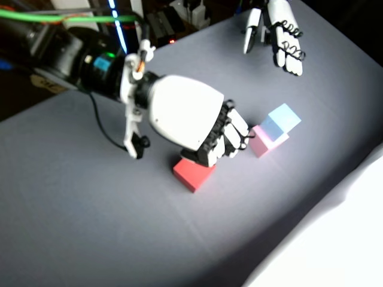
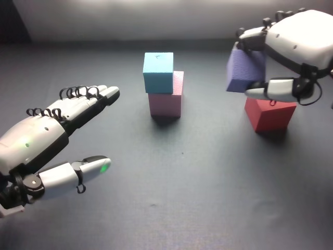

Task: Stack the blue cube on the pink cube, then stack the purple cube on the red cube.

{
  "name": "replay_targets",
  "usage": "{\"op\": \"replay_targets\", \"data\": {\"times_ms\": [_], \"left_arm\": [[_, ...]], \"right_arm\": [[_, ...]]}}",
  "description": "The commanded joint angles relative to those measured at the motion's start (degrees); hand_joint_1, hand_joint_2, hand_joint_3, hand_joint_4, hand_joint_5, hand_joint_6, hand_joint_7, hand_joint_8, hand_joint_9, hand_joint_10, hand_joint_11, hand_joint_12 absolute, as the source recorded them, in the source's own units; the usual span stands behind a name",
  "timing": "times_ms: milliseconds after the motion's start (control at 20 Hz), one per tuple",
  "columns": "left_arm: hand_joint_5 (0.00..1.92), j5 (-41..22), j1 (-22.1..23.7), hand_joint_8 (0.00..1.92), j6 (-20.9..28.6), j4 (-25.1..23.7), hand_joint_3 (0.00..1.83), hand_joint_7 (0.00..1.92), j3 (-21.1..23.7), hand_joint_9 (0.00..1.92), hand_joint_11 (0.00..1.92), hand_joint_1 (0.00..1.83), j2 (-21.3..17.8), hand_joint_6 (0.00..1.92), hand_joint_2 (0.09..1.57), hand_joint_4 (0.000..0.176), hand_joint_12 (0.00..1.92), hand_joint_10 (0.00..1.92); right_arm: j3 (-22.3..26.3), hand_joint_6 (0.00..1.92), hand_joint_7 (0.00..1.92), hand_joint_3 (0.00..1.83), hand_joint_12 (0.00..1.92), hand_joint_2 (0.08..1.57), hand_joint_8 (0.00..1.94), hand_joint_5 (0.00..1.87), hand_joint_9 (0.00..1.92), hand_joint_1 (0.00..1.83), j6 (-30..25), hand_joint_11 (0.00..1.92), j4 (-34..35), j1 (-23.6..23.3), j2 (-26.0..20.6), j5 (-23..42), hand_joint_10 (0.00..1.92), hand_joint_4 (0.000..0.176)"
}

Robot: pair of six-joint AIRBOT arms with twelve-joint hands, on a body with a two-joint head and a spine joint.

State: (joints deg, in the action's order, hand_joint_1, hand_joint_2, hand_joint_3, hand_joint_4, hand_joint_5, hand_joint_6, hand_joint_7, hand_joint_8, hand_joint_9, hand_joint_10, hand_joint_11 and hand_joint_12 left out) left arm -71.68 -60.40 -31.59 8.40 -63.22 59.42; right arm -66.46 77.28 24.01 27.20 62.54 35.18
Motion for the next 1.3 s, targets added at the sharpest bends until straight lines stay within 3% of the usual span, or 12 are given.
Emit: {"op": "replay_targets", "data": {"times_ms": [0, 100, 150, 250, 350, 550, 700, 800, 900, 1000, 1150, 1250], "left_arm": [[0.00, -7.54, 0.08, 0.00, 0.25, -0.08, 0.00, 0.00, 0.10, 0.00, 0.00, 0.65, -0.49, 0.00, 1.32, 0.054, 0.00, 0.00], [0.00, -7.60, -0.05, 0.00, 0.25, 0.02, 0.00, 0.00, 0.18, 0.00, 0.00, 0.64, -0.58, 0.00, 1.32, 0.047, 0.00, 0.00], [0.00, -7.66, -0.13, 0.00, 0.25, 0.10, 0.00, 0.00, 0.21, 0.00, 0.00, 0.64, -0.61, 0.00, 1.32, 0.045, 0.00, 0.00], [0.00, -7.88, -0.39, 0.00, 0.25, 0.36, 0.00, 0.00, 0.25, 0.00, 0.00, 0.63, -0.60, 0.00, 1.32, 0.057, 0.00, 0.00], [0.00, -8.08, -0.57, 0.00, 0.25, 0.49, 0.00, 0.00, 0.33, 0.00, 0.00, 0.62, -0.65, 0.00, 1.31, 0.063, 0.00, 0.00], [0.00, -8.25, -0.78, 0.00, 0.25, 0.69, 0.00, 0.00, 0.39, 0.00, 0.00, 0.64, -0.70, 0.00, 1.31, 0.057, 0.00, 0.00], [0.00, -8.36, -0.89, 0.00, 0.25, 0.79, 0.00, 0.00, 0.45, 0.00, 0.00, 0.61, -0.73, 0.00, 1.32, 0.080, 0.00, 0.00], [0.00, -8.37, -0.93, 0.00, 0.25, 0.82, 0.00, 0.00, 0.45, 0.00, 0.00, 0.62, -0.72, 0.00, 1.32, 0.071, 0.00, 0.00], [0.00, -8.43, -0.93, 0.00, 0.25, 0.84, 0.00, 0.00, 0.45, 0.00, 0.00, 0.60, -0.71, 0.00, 1.31, 0.088, 0.00, 0.00], [0.00, -8.45, -0.93, 0.00, 0.25, 0.85, 0.00, 0.00, 0.45, 0.00, 0.00, 0.61, -0.71, 0.00, 1.32, 0.085, 0.00, 0.00], [0.00, -8.44, -0.97, 0.00, 0.25, 0.85, 0.00, 0.00, 0.45, 0.00, 0.00, 0.58, -0.66, 0.00, 1.32, 0.098, 0.00, 0.00], [0.00, -8.44, -0.98, 0.00, 0.25, 0.85, 0.00, 0.00, 0.45, 0.00, 0.00, 0.60, -0.66, 0.00, 1.32, 0.086, 0.00, 0.00]], "right_arm": [[-0.14, 1.29, 0.80, 0.00, 1.89, 1.28, 1.59, 0.62, 0.97, 1.19, 0.01, 1.01, -0.48, -0.21, -0.65, 6.82, 1.62, 0.000], [-0.14, 1.33, 0.83, 0.00, 1.77, 1.27, 1.49, 0.61, 0.91, 1.20, 0.01, 0.90, 0.38, 0.40, -1.08, 7.10, 1.41, 0.000], [-0.14, 1.31, 0.79, 0.00, 1.86, 1.28, 1.58, 0.59, 0.94, 1.19, 0.01, 0.95, 0.67, 0.62, -1.23, 7.20, 1.54, 0.000], [-0.13, 1.32, 0.82, 0.00, 1.80, 1.27, 1.50, 0.61, 0.84, 1.20, 0.01, 0.80, 1.38, 1.23, -1.64, 7.46, 1.42, 0.000], [-0.06, 1.30, 0.81, 0.00, 1.86, 1.28, 1.55, 0.60, 0.93, 1.19, 0.01, 0.89, 1.98, 1.76, -2.01, 7.62, 1.50, 0.000], [0.12, 1.29, 0.82, 0.00, 1.82, 1.26, 1.50, 0.63, 0.85, 1.20, 0.01, 0.79, 3.07, 2.93, -2.58, 8.23, 1.41, 0.000], [0.35, 1.30, 0.83, 0.00, 1.88, 1.27, 1.51, 0.61, 0.90, 1.20, 0.01, 0.84, 3.92, 3.68, -3.03, 8.94, 1.51, 0.000], [0.35, 1.33, 0.83, 0.00, 1.88, 1.27, 1.50, 0.60, 0.91, 1.20, 0.01, 0.86, 4.27, 3.99, -3.09, 9.03, 1.50, 0.000], [0.27, 1.42, 0.73, 0.00, 1.92, 1.27, 1.48, 0.66, 1.07, 1.19, 0.01, 1.12, 4.86, 4.47, -3.11, 9.04, 1.74, 0.000], [0.07, 1.32, 0.82, 0.00, 1.89, 1.27, 1.50, 0.61, 0.89, 1.20, 0.01, 0.86, 5.49, 4.91, -3.11, 9.04, 1.55, 0.000], [-0.45, 1.30, 0.82, 0.00, 1.88, 1.27, 1.53, 0.61, 0.91, 1.20, 0.01, 0.90, 6.55, 5.42, -3.11, 8.81, 1.54, 0.000], [-0.79, 1.42, 1.02, 0.00, 1.92, 1.28, 1.59, 0.68, 1.15, 1.08, 0.01, 1.17, 7.15, 5.65, -3.11, 8.49, 1.74, 0.000]]}}
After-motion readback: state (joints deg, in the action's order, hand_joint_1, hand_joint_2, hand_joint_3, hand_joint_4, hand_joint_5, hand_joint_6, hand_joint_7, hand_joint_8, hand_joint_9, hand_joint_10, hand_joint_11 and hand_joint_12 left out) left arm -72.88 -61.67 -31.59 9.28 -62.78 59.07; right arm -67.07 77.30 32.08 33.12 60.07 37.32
